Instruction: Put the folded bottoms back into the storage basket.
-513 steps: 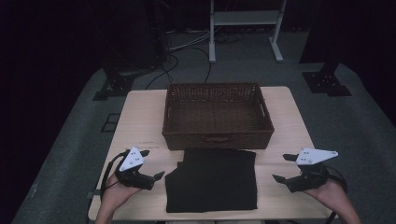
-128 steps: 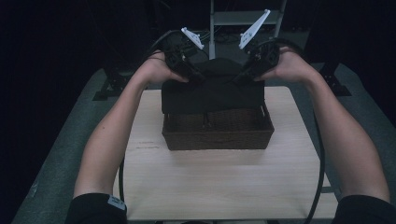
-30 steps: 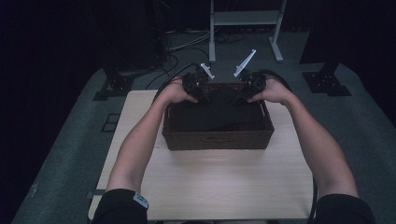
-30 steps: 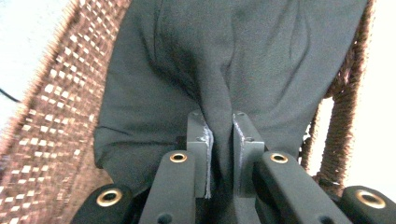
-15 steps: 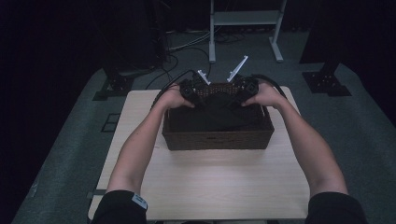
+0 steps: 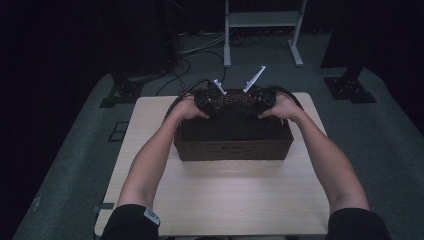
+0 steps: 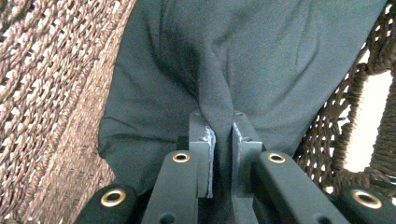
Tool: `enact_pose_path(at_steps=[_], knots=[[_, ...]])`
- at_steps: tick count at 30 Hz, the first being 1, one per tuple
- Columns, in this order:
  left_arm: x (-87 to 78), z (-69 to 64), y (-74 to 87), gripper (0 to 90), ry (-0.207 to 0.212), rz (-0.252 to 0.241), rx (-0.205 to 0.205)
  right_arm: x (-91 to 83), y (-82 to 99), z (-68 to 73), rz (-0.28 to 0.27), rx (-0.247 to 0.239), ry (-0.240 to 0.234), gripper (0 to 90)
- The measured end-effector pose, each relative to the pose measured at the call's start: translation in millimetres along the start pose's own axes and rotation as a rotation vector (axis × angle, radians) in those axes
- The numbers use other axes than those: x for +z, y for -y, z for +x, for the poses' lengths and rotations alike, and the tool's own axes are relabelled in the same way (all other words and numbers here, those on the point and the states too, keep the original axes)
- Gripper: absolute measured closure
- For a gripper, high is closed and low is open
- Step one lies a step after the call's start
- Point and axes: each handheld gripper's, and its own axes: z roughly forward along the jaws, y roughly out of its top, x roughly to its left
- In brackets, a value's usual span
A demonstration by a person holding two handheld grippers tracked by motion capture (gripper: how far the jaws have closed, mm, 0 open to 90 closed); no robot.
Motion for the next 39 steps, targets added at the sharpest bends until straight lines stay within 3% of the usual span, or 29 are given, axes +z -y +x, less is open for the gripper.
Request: enact_pose_path(at_steps=[14,19,27,39], knots=[[9.6,0.7,-0.1,81.2,-0.021,0.011,-0.009,5.8,3.8,-4.2,0.01,0.028,0.018,69.4],[19.2,1.8,1.7,79.8,-0.034,0.048,-0.011,11.5,7.4,-8.0,0.013,0.047,0.03,67.6],[17.8,7.4,9.7,79.1,-0.03,0.003,-0.049,7.1,17.4,-15.7,-0.018,0.083,0.04,66.0],[12.1,0.7,11.1,68.4,-0.033,-0.033,-0.048,4.3,21.5,-15.7,-0.025,0.11,0.053,56.6]])
